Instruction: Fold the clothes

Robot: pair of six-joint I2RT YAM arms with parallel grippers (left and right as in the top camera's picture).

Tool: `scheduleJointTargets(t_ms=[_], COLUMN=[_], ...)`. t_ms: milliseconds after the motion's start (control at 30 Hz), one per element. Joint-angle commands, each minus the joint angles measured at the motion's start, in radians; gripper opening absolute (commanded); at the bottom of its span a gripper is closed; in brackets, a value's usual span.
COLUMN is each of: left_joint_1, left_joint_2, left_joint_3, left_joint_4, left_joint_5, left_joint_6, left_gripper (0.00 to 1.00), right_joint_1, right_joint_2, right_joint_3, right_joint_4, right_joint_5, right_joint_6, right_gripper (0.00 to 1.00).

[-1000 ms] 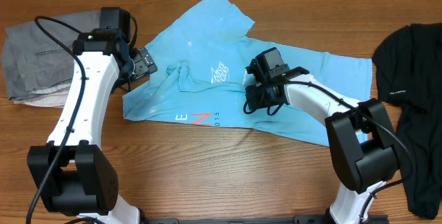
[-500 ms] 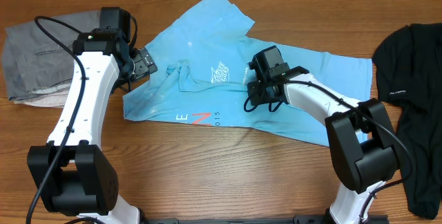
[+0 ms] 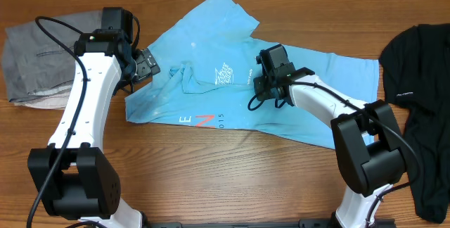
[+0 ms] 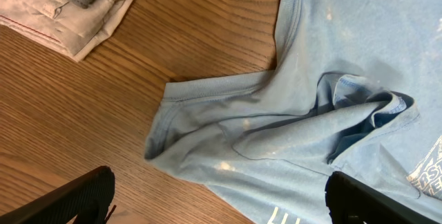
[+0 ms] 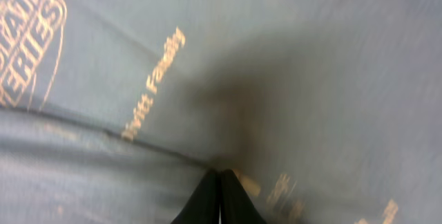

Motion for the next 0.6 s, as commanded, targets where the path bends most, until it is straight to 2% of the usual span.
scheduleJointTargets(t_ms=[0,167,300,433,567], left_joint_1=[0.010,0.010,0.010,0.010,0.010], left_joint_2=[0.011,0.011,0.011,0.011,0.011], left_joint_3=[0.012,0.012,0.012,0.012,0.012], left_joint_4=[0.002,0.002,0.002,0.002,0.002], left_joint_5=[0.001,0.001,0.001,0.001,0.001], left_joint_6=[-0.006,-0.006,-0.006,-0.006,-0.006], left_gripper=[1.00,1.00,1.00,1.00,1.00], right_joint_1=[-0.003,-0.018,-0.036,-0.044,-0.044], right_joint_2=[0.009,0.001,-0.056,-0.111,-0.109], right_joint_3=[0.020,0.069,0.196,0.308,0.304], right_joint_4=[0.050,0.057,-0.112,-0.332,-0.490], right_joint_5=[0.038,0.037,0.003,-0.095,-0.098], right_joint_6=[-0.006,0.029,0.103,0.110,0.106], right_gripper=[0.07,0.10,0.10,0.10,0.08])
